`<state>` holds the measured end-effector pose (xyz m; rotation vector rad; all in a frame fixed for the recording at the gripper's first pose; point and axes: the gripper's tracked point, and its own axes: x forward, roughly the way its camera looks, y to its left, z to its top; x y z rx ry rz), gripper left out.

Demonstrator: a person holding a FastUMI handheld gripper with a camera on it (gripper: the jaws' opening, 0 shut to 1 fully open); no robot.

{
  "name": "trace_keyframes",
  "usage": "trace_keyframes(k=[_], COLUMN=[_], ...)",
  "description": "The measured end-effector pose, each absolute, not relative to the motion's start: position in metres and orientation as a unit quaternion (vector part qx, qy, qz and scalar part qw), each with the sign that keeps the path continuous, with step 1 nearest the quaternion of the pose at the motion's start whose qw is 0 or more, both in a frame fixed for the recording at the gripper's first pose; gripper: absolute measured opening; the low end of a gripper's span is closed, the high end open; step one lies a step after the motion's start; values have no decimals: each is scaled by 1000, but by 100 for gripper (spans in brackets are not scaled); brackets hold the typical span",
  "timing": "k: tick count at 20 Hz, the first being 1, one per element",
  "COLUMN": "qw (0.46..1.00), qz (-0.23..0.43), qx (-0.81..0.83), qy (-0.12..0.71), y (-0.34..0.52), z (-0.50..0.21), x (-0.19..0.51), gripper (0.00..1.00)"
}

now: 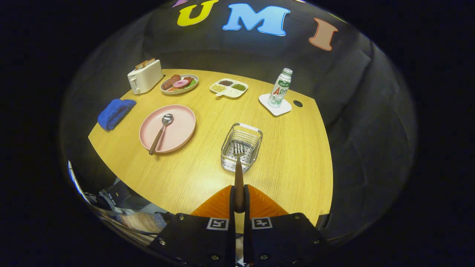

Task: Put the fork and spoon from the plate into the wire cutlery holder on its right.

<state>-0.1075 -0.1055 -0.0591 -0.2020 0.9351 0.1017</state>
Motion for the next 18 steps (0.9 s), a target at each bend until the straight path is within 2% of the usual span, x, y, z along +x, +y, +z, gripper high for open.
trace_keyframes(k=[7,15,17,18], qw=[862,846,851,854], qz=[67,51,47,47], qx=[-89,-57,-42,-32], qy=[495,527,522,518], y=[-107,-115,-113,-110], z=[-64,-72,-70,-68], x=[-84,-63,-57,-57], gripper=[8,8,11,15])
